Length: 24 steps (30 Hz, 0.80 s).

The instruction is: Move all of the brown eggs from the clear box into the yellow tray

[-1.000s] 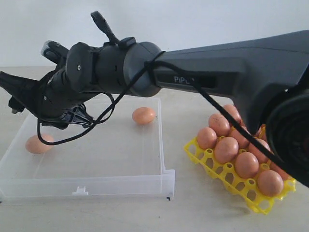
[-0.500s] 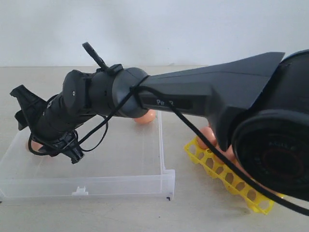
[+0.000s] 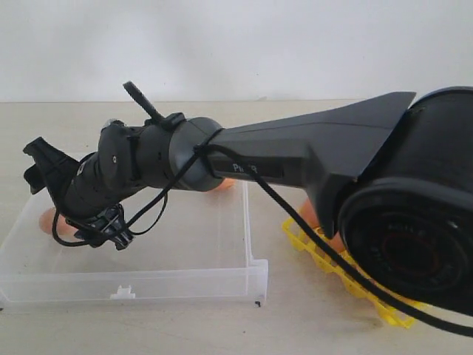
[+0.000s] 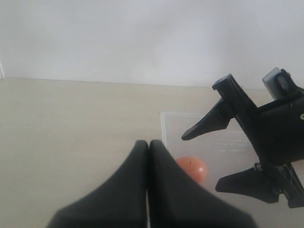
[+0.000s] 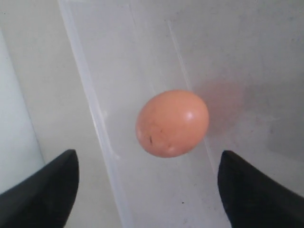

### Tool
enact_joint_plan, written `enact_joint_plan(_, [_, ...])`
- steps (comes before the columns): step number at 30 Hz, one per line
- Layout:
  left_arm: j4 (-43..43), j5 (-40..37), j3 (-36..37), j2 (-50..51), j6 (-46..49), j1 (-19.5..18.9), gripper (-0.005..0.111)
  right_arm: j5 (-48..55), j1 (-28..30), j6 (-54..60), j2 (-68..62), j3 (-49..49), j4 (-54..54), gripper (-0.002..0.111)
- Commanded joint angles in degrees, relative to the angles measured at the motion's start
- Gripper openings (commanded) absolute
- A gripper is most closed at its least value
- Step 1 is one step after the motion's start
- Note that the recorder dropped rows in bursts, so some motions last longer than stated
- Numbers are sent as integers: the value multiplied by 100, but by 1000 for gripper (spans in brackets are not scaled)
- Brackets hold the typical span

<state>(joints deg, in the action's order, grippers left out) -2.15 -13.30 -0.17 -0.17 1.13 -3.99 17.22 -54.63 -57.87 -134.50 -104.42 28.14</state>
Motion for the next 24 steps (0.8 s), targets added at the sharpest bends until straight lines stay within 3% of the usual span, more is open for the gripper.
enact_joint_plan(1, [12,0,17,17,3,-5,-4,-248,-36,34,-44,-23,-35,77])
enact_joint_plan(13, [12,0,17,17,3,-5,-4,-523,-43,-68,-237,-70,-9,77])
enact_joint_plan(24, [12,0,17,17,3,-5,-4,-3,-43,-61,-794,-1072,-9,77])
